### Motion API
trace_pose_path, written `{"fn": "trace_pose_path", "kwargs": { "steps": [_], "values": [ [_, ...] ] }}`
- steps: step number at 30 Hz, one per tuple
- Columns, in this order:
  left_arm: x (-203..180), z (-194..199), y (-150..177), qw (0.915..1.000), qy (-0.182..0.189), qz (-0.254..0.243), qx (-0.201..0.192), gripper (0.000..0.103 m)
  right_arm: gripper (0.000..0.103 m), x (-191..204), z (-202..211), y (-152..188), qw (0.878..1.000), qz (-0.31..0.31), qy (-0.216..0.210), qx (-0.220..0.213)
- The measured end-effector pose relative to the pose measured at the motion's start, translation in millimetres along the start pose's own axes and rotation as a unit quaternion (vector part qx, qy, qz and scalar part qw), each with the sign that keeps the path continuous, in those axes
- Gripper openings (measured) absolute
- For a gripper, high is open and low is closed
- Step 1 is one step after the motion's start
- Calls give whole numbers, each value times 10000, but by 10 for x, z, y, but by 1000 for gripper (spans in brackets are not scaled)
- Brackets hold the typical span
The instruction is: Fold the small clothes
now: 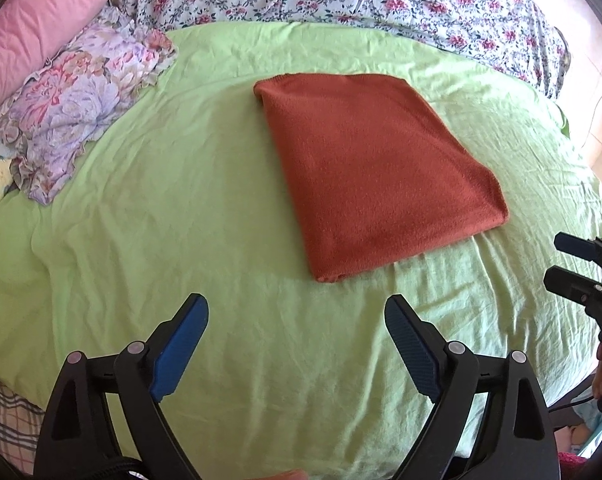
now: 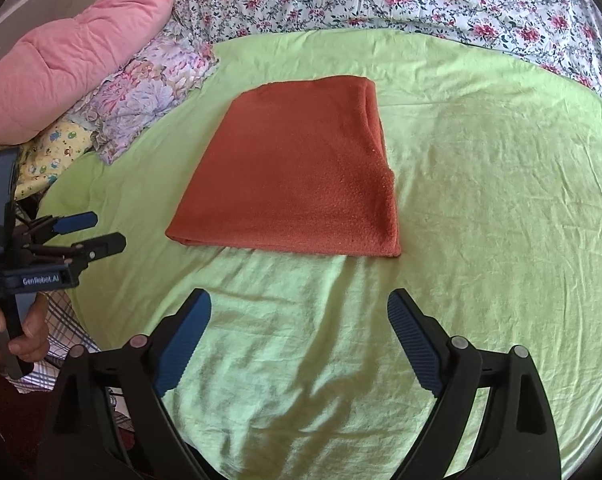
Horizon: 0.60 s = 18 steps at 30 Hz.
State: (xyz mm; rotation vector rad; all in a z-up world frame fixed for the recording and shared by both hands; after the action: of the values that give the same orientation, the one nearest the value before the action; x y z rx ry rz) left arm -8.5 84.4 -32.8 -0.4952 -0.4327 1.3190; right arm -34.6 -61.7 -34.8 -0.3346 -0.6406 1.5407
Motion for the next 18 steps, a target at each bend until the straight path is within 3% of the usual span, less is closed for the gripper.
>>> {"fn": "trace_pose_path", "kwargs": {
  "steps": [18],
  "values": [
    [-22,-336,-506,9994,-297,162,98,93,91,-174,-364,-532,10000,-94,-6,-14]
  ]
}}
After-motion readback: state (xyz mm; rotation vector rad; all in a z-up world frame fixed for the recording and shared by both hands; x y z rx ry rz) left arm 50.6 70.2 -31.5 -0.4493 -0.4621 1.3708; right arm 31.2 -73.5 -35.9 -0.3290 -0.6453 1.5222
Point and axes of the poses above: each gripper's, at about its wrist camera, not at the fingertips, and z roughly against the way its jaws point, x to its left, y to its underside, the point moved 9 cm from there along -z, roughly the way its jaws point, and after that the axes turned 4 degrees about -x, right-handed, at the moved point
